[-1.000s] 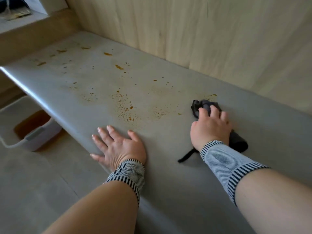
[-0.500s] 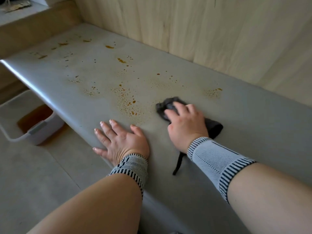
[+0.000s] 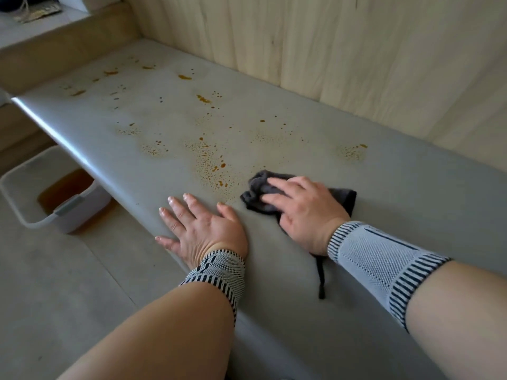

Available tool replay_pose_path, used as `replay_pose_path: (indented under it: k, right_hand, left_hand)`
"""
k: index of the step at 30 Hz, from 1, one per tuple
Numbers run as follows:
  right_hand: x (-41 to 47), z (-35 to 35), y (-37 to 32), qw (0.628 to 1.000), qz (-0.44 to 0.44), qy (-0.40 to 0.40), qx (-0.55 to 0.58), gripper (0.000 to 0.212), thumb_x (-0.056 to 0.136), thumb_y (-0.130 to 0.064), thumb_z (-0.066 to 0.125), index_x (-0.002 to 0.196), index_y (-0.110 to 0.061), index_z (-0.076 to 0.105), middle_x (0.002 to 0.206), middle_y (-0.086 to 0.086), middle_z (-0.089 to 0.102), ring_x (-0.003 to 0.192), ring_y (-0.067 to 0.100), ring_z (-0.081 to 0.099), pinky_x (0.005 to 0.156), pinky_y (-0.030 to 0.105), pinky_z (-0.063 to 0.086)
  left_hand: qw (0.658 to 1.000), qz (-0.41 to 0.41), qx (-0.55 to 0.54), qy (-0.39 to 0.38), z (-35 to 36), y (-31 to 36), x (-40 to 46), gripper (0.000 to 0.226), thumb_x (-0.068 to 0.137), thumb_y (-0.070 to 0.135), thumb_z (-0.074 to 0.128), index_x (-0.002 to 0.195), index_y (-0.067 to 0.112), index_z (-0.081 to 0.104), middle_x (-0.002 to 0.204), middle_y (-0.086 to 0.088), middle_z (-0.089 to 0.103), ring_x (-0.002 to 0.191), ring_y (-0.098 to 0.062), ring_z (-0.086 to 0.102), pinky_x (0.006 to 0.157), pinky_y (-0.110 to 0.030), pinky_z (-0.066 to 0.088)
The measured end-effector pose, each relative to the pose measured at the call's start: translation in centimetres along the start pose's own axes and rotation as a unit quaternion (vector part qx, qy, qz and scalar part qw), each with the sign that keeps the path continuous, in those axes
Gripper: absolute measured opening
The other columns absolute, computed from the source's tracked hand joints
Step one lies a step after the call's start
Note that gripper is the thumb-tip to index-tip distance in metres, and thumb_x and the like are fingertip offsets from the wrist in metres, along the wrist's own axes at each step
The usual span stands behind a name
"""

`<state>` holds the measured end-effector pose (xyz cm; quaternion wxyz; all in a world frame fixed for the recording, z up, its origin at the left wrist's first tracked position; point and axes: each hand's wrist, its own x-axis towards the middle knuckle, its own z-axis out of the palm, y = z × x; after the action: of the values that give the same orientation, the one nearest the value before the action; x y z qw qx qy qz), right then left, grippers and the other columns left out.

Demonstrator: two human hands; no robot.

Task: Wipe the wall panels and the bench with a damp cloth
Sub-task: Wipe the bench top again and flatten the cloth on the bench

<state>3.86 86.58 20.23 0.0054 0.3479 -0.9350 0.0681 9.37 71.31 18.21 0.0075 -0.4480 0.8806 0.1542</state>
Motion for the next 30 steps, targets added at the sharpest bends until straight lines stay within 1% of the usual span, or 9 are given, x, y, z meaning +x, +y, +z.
replay_pose_path:
  k: [4, 6, 10, 15, 19, 21, 24, 26, 30]
  right_hand:
    - [0.9, -0.3, 0.2, 0.974, 0.227, 0.019, -0.002, 0.045, 0.095, -0.028, 0.038, 0.14, -0.032, 0.043, 0.158, -0.002, 0.027, 0.133, 0.027, 0.031, 0.106, 0.044, 0.027]
    - [1.6, -0.2, -1.6, 0.982, 0.188, 0.019, 0.008, 0.045, 0.095, -0.027, 0.037, 0.14, -0.032, 0.043, 0.158, -0.002, 0.025, 0.133, 0.029, 0.03, 0.106, 0.046, 0.027]
    - [1.2, 0.4, -0.3, 1.0, 0.0, 0.009, 0.0, 0.056, 0.079, -0.034, 0.03, 0.123, -0.025, 0.065, 0.14, 0.004, 0.054, 0.115, 0.034, 0.054, 0.094, 0.048, 0.044]
    - [1.8, -0.2, 1.5, 0.965, 0.259, 0.032, -0.012, 0.044, 0.094, -0.028, 0.041, 0.138, -0.03, 0.047, 0.154, -0.001, 0.032, 0.128, 0.03, 0.035, 0.104, 0.044, 0.032]
    - [0.9, 0.8, -1.2, 1.0, 0.025, 0.015, 0.009, 0.049, 0.079, -0.03, 0.038, 0.117, -0.024, 0.068, 0.135, 0.006, 0.058, 0.107, 0.035, 0.057, 0.088, 0.048, 0.046]
    - [0.8, 0.4, 0.8, 1.0, -0.007, 0.025, -0.005, 0.052, 0.078, -0.032, 0.035, 0.116, -0.024, 0.069, 0.132, 0.005, 0.061, 0.105, 0.034, 0.058, 0.087, 0.048, 0.05]
    - [1.1, -0.9, 2.7, 0.973, 0.23, 0.023, 0.008, 0.047, 0.091, -0.03, 0.038, 0.135, -0.029, 0.053, 0.15, 0.001, 0.041, 0.124, 0.03, 0.04, 0.104, 0.044, 0.037]
    - [1.4, -0.9, 1.2, 0.955, 0.295, 0.032, 0.007, 0.044, 0.095, -0.027, 0.041, 0.138, -0.031, 0.047, 0.154, -0.002, 0.033, 0.127, 0.029, 0.035, 0.105, 0.042, 0.033]
    - [0.2, 0.1, -2.1, 0.999, 0.042, 0.004, 0.008, 0.049, 0.082, -0.028, 0.036, 0.121, -0.026, 0.065, 0.141, 0.003, 0.053, 0.111, 0.033, 0.053, 0.091, 0.048, 0.046]
  left_hand:
    - [1.0, -0.002, 0.001, 0.0, 0.0, 0.0, 0.0, 0.071, 0.098, 0.052, 0.019, 0.158, 0.02, -0.002, 0.165, -0.001, -0.014, 0.151, -0.024, -0.017, 0.118, -0.053, -0.011]
    - [1.0, -0.002, -0.005, -0.003, -0.1, 0.0, 0.0, 0.071, 0.098, 0.052, 0.019, 0.158, 0.02, -0.002, 0.165, -0.001, -0.013, 0.151, -0.024, -0.017, 0.118, -0.054, -0.011]
    - [1.0, 0.001, -0.014, -0.006, -0.2, 0.0, -0.1, 0.071, 0.098, 0.052, 0.021, 0.158, 0.02, 0.0, 0.165, -0.001, -0.013, 0.151, -0.024, -0.017, 0.119, -0.053, -0.011]
    - [1.0, 0.004, -0.009, -0.008, -0.1, -0.1, 0.1, 0.071, 0.098, 0.052, 0.019, 0.158, 0.019, -0.002, 0.165, -0.002, -0.014, 0.15, -0.024, -0.018, 0.117, -0.052, -0.013]
    - [1.0, 0.003, -0.019, -0.011, -0.1, -0.1, 0.1, 0.071, 0.098, 0.051, 0.021, 0.158, 0.019, 0.0, 0.165, -0.002, -0.013, 0.151, -0.024, -0.018, 0.117, -0.052, -0.014]
    - [1.0, 0.003, -0.02, -0.01, -0.1, -0.2, 0.0, 0.071, 0.098, 0.051, 0.021, 0.158, 0.02, 0.001, 0.165, -0.002, -0.013, 0.151, -0.023, -0.017, 0.117, -0.052, -0.013]
    - [1.0, 0.003, -0.006, -0.02, -0.2, -0.1, 0.1, 0.07, 0.098, 0.052, 0.019, 0.158, 0.022, -0.002, 0.165, -0.001, -0.015, 0.15, -0.024, -0.019, 0.117, -0.053, -0.013]
    - [0.999, 0.008, 0.003, -0.032, -0.4, -0.2, 0.0, 0.068, 0.098, 0.053, 0.017, 0.157, 0.026, -0.004, 0.164, -0.002, -0.017, 0.15, -0.025, -0.021, 0.117, -0.054, -0.013]
    - [0.998, 0.035, 0.012, -0.048, -0.6, -0.2, -0.1, 0.063, 0.1, 0.052, 0.013, 0.156, 0.033, -0.006, 0.163, -0.005, -0.021, 0.149, -0.028, -0.023, 0.116, -0.058, -0.013]
